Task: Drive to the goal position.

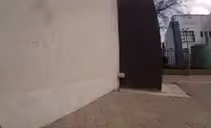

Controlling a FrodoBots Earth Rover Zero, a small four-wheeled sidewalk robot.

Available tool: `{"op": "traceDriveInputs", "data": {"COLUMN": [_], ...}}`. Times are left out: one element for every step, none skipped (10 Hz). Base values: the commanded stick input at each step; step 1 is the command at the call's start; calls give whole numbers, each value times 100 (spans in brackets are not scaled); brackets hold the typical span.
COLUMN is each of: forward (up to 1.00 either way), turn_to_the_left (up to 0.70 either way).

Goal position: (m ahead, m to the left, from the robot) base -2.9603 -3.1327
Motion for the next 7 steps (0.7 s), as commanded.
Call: {"op": "traceDriveInputs", "data": {"forward": [0,0,0,0,0,0,0], "turn_to_the_left": [-45,-45,-45,-45,-45,-45,-45]}}
